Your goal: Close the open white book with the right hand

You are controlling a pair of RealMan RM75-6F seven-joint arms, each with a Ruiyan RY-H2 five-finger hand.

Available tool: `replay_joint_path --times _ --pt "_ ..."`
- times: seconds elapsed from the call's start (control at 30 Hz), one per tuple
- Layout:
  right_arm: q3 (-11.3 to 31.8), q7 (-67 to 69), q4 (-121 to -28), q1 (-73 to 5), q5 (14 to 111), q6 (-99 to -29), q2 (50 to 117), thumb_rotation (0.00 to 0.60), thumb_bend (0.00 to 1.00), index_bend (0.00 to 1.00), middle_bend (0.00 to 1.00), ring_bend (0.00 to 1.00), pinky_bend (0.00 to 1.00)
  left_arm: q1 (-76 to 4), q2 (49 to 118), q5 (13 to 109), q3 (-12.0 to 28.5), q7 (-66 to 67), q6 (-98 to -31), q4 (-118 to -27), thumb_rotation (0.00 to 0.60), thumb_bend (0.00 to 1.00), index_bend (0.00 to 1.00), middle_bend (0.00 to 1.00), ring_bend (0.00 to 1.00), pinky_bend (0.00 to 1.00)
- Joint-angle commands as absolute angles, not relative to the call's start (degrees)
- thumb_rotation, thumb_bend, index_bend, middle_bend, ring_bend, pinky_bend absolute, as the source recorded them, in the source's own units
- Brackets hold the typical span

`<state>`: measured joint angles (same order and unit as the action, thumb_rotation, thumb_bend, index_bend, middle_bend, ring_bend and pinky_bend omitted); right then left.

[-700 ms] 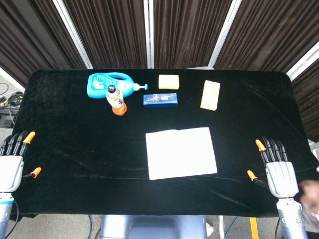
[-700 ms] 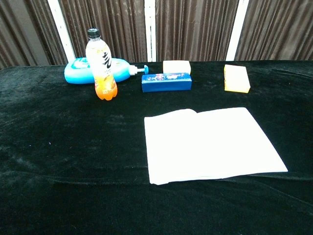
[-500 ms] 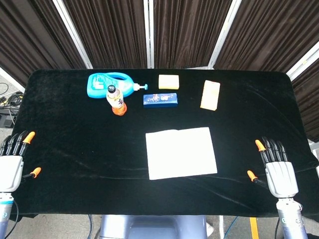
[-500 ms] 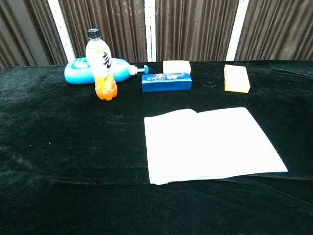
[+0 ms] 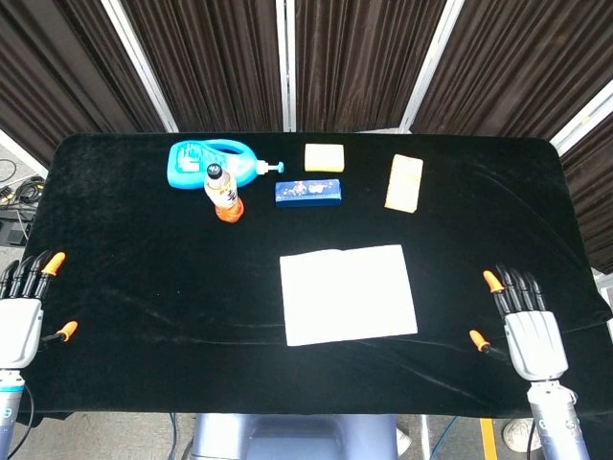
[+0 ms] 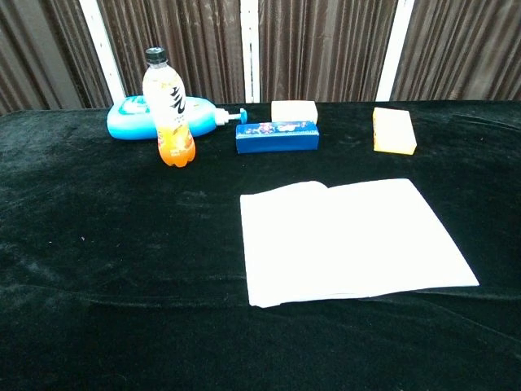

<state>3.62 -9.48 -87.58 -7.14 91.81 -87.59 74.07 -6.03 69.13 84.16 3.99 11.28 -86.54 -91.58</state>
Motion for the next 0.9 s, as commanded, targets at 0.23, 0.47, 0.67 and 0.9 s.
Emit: replay_joint_path --times 0.23,0.47,0.67,0.9 --pt "1.74 -3.25 -89.13 -11.76 96.95 -82.53 75.41 0.6 0.1 0.0 0.0 0.0 0.0 -6.02 69.21 83.34 4.3 11.8 -86.4 -91.73 0.6 0.11 0.0 0.0 0.0 0.0" --pt "0.52 -1.16 -91.89 -17.02 99.58 -75.42 78.69 0.6 0.09 0.0 0.0 0.0 0.0 -6.11 69.09 82.66 4.59 11.42 -86.06 -91.53 0.6 0.11 0.0 0.0 0.0 0.0" --pt "-1.39 1.32 -91.9 -20.2 101.28 -70.85 82.26 0.6 0.09 0.0 0.0 0.0 0.0 -6.3 68.94 81.96 4.83 10.87 -85.46 -91.23 0.6 0.11 0.0 0.0 0.0 0.0" --pt "-1.09 -1.22 -88.95 -20.81 97.32 -67.64 89.12 0.6 0.09 0.0 0.0 0.0 0.0 -6.5 68.83 81.19 5.04 10.79 -84.86 -91.19 0.6 0.11 0.0 0.0 0.0 0.0"
